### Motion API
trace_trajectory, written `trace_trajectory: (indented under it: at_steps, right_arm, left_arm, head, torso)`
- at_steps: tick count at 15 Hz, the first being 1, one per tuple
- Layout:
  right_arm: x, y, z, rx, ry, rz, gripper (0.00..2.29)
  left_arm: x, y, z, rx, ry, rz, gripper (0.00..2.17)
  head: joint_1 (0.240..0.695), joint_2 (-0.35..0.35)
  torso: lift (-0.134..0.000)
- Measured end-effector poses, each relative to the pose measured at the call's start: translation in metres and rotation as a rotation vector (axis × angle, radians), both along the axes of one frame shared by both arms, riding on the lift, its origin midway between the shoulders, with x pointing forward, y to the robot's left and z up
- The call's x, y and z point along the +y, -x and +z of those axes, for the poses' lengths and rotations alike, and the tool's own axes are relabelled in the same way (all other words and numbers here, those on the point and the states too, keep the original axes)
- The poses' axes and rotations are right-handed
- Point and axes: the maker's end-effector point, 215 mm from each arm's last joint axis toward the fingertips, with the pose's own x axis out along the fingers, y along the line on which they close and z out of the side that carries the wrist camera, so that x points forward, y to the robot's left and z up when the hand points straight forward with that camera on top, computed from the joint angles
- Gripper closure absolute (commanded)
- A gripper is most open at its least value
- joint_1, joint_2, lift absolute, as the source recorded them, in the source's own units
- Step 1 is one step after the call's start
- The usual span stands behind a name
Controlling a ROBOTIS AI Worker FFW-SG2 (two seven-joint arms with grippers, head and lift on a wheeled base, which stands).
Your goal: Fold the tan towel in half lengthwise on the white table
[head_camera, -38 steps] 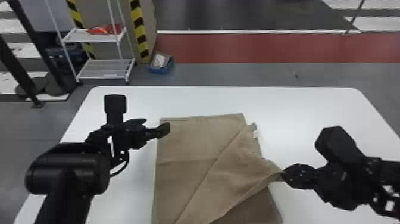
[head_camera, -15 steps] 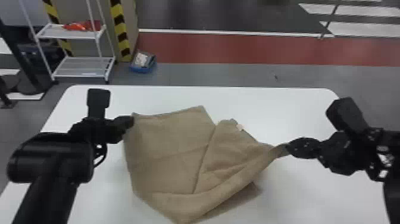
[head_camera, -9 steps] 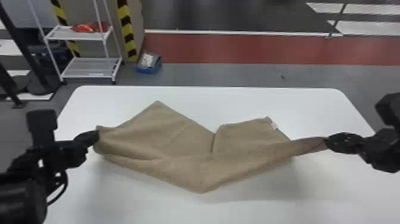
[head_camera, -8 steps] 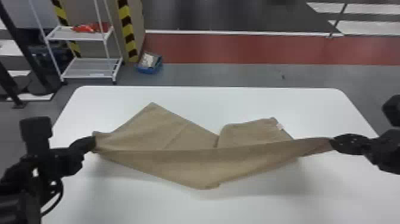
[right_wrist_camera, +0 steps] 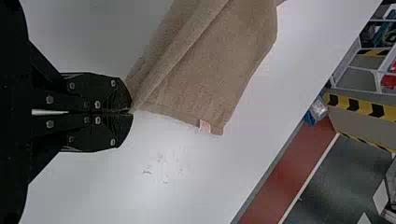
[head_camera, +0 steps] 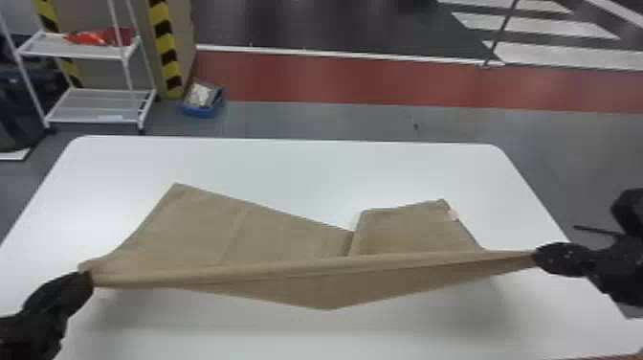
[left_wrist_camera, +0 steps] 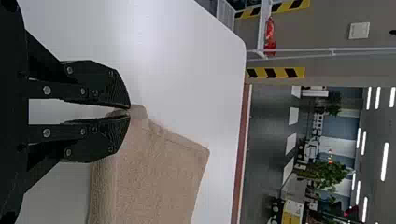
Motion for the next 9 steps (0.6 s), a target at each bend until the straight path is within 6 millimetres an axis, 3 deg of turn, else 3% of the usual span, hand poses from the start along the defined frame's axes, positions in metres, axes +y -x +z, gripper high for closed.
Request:
trace_trajectory:
  at_steps: [5, 6, 9]
  right_arm:
    - [-0.013, 0.011, -0.016, 0.017, 0.021, 0.019, 2.04]
    - [-0.012, 0.012, -0.019, 0.020, 0.021, 0.025, 2.04]
    - [-0.008, 0.014, -0.026, 0.026, 0.018, 0.034, 2.04]
  left_arm:
    - [0.013, 0.018, 0.016, -0.052, -0.040, 0.001, 0.03]
    - [0.009, 0.023, 0.019, -0.065, -0.056, -0.043, 0.04]
    - [-0.029, 0.034, 0.039, -0.151, -0.177, -0.307, 0.16]
  head:
    - [0.695, -0.184]
    - [0.695, -0.187]
    - [0.695, -0.227]
  torso:
    - [-0.098]
    - [-0.098]
    - [-0.098]
